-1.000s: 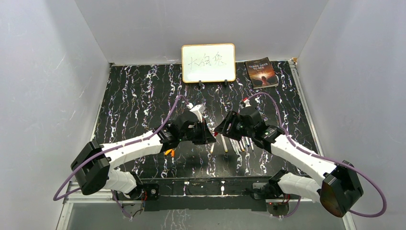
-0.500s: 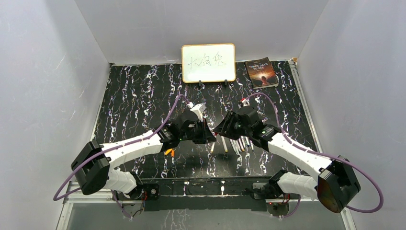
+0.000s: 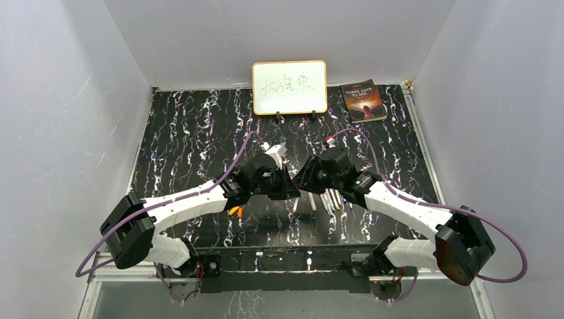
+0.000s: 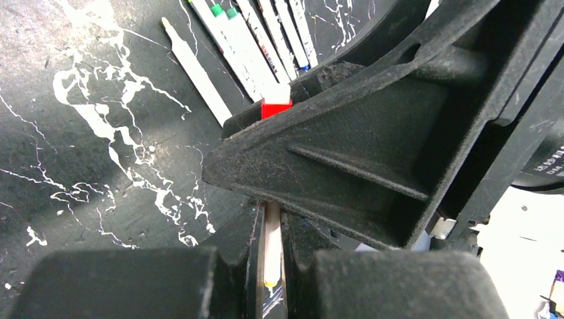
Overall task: Open the pen caps
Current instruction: Open the pen cap from the pen.
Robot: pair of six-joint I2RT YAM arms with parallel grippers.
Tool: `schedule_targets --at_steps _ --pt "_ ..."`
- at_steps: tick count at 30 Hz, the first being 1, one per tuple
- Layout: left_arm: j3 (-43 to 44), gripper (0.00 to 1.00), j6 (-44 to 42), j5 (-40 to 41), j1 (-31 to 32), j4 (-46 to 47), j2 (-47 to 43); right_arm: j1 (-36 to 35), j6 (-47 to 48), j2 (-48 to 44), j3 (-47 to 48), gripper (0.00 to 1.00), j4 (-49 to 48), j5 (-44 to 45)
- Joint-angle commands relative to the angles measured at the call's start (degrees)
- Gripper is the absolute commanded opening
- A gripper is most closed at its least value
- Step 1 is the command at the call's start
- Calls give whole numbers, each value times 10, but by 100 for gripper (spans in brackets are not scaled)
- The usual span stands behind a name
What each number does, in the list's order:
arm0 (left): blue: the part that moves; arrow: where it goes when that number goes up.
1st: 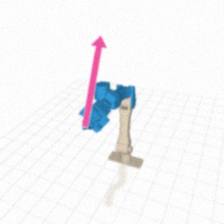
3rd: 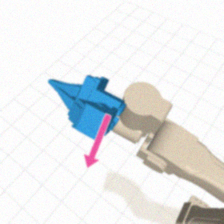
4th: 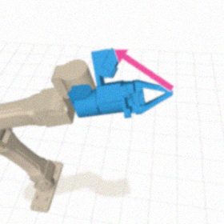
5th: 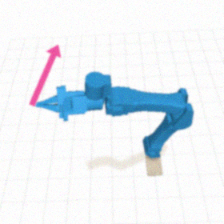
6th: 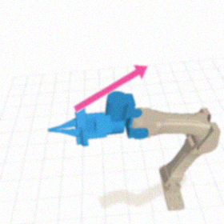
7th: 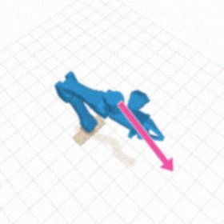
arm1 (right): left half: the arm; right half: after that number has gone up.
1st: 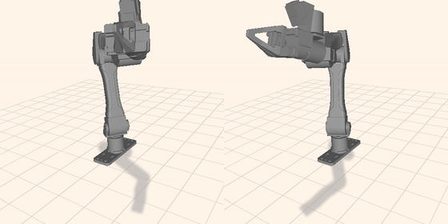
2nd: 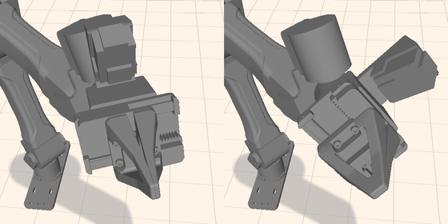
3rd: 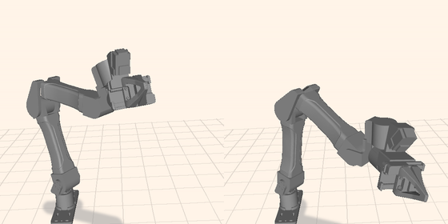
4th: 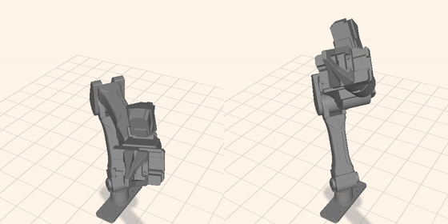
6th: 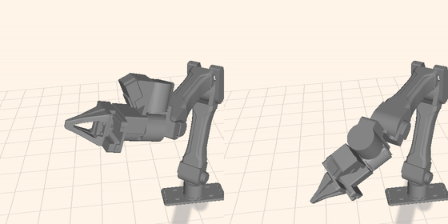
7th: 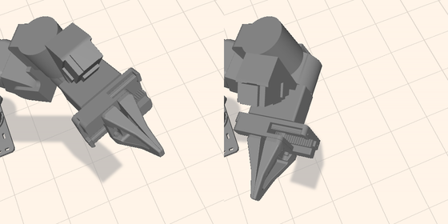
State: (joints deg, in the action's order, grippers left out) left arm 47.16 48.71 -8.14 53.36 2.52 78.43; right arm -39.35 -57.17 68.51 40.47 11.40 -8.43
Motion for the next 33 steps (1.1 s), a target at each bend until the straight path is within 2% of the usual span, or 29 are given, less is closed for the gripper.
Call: schedule_targets --at_steps 1,13,15,20,24,26,27,31,33 --pt "18 0 0 -6 -3 2 -4 -14 -7 10 33 36 -39 20" --pt "6 0 4 -7 -3 2 -18 -18 -7 18 35 27 -38 30" --pt "6 0 5 -7 -3 2 -19 -19 -6 20 36 21 -38 29" --pt "4 1 4 -11 -4 -2 -22 -18 2 17 40 0 -35 30" --pt "1 37 3 -12 -3 -20 -36 -19 6 8 42 0 -28 28" --pt "-3 62 3 -8 -4 -27 -49 -18 4 -1 39 0 -29 22" --pt "-4 69 1 -8 -3 -31 -56 -18 3 -6 36 0 -30 19" --pt "-11 98 -2 -6 -5 -46 -81 -19 -3 -28 22 0 -36 6" --pt "-20 98 0 -15 -6 -36 -90 -18 -10 -37 12 0 -50 -7"
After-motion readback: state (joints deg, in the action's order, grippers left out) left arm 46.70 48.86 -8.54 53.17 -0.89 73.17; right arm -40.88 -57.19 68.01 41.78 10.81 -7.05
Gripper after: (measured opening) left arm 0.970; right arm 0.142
